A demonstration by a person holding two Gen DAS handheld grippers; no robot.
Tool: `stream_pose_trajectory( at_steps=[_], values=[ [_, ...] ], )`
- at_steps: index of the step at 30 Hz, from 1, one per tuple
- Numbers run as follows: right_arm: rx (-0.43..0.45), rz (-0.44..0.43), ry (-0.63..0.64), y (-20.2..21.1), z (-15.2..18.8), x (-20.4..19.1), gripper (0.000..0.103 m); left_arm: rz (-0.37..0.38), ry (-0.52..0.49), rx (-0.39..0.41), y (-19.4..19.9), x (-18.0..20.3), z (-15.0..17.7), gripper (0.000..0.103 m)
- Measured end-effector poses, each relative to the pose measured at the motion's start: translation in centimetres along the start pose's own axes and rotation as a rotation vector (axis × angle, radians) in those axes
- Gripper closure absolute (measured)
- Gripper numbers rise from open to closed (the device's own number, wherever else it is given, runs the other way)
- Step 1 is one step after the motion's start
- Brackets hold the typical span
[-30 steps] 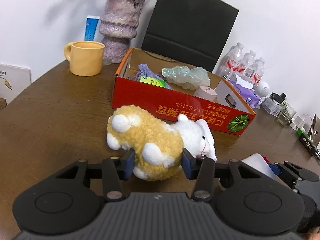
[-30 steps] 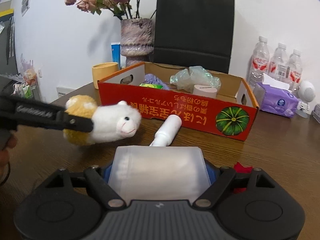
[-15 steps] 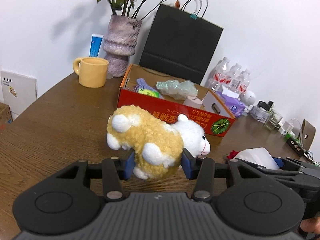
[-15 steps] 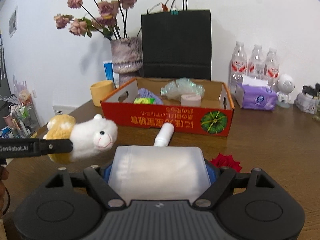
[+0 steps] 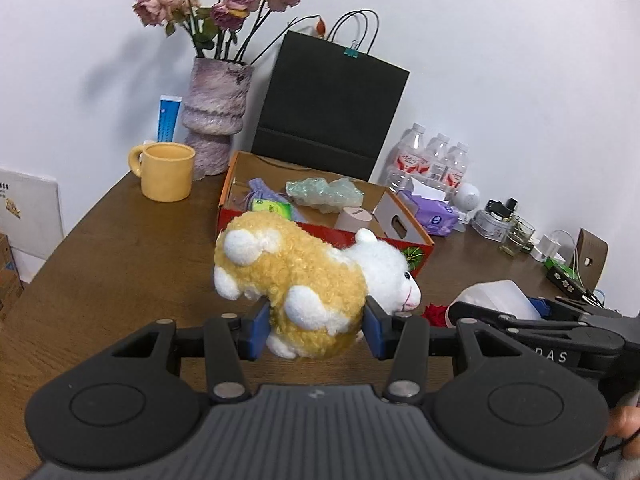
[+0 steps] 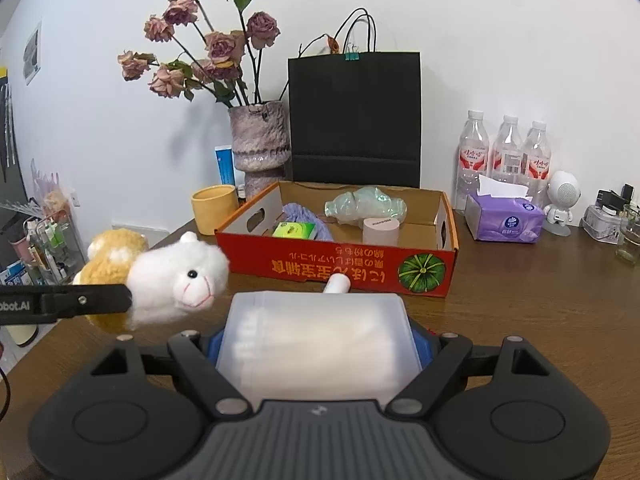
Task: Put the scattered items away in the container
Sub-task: 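Lift and carry the plush sheep and white box with both tools to the cardboard box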
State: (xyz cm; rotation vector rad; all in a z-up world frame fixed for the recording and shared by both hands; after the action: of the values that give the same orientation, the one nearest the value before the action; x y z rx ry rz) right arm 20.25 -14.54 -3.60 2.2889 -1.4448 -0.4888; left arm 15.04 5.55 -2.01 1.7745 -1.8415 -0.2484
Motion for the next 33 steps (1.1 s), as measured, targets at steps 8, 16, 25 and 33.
stream_pose_trajectory(
  at_steps=[8,16,25,33],
  values=[
    [0.004,0.005,0.002,-0.4,-3.2,0.6,0.022,0.013,-0.049,-0.006,-0.1,0.5,-3.5,0.055],
    [0.018,0.013,0.008,-2.6,-7.6,1.4,0.022,-0.005,-0.031,0.004,-3.2,0.0,-7.5,0.055],
    [-0.019,0.033,-0.025,-8.9,-11.6,3.5,0.022,-0.028,0.021,-0.023,-10.3,-1.5,-11.5,0.055],
    [-0.092,0.057,-0.112,-17.9,-12.1,6.9,0.022,-0.046,0.07,-0.054,-18.2,-2.0,-12.9,0.055]
  ],
)
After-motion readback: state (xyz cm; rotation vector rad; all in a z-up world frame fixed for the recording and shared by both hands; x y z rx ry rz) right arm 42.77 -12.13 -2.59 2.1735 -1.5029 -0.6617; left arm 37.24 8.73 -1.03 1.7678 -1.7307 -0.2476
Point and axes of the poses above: each gripper's, at about its wrist camera, not at the fingertips, and y roughly against the way its jaws point, x to its right, z to its underside, the point moved 4 cm from there along -y, roughly the way its jaws point, and after that the axes turned 1 degree about -z, right-handed, at the moved point
